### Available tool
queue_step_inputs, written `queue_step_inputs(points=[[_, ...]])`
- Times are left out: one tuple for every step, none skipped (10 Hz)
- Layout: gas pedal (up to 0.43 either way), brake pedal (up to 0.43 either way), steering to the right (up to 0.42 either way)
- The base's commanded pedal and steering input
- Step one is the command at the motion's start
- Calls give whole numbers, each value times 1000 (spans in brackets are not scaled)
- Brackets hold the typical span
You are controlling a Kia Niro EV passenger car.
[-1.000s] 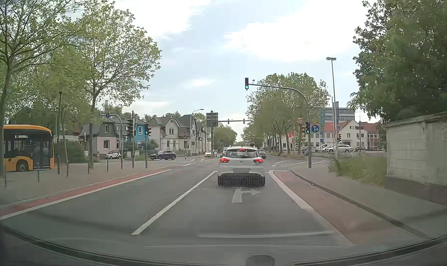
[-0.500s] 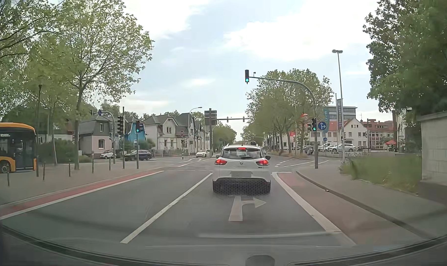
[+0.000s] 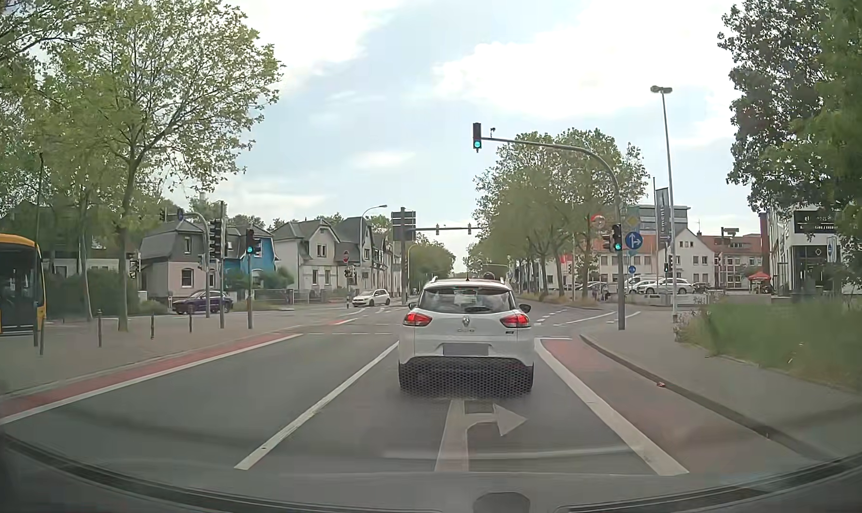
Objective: Follow the waypoints while adhering to traffic rules and regulations
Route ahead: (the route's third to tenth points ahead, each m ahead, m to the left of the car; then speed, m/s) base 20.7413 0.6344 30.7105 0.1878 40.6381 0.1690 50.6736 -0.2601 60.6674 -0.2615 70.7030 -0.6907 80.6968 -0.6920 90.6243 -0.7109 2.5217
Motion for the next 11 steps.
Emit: queue_step_inputs(points=[[0,299,5],[0,299,5],[0,305,5],[0,299,5],[0,293,5],[0,293,5],[0,293,5],[0,287,5],[0,280,5],[0,262,5],[0,256,5]])
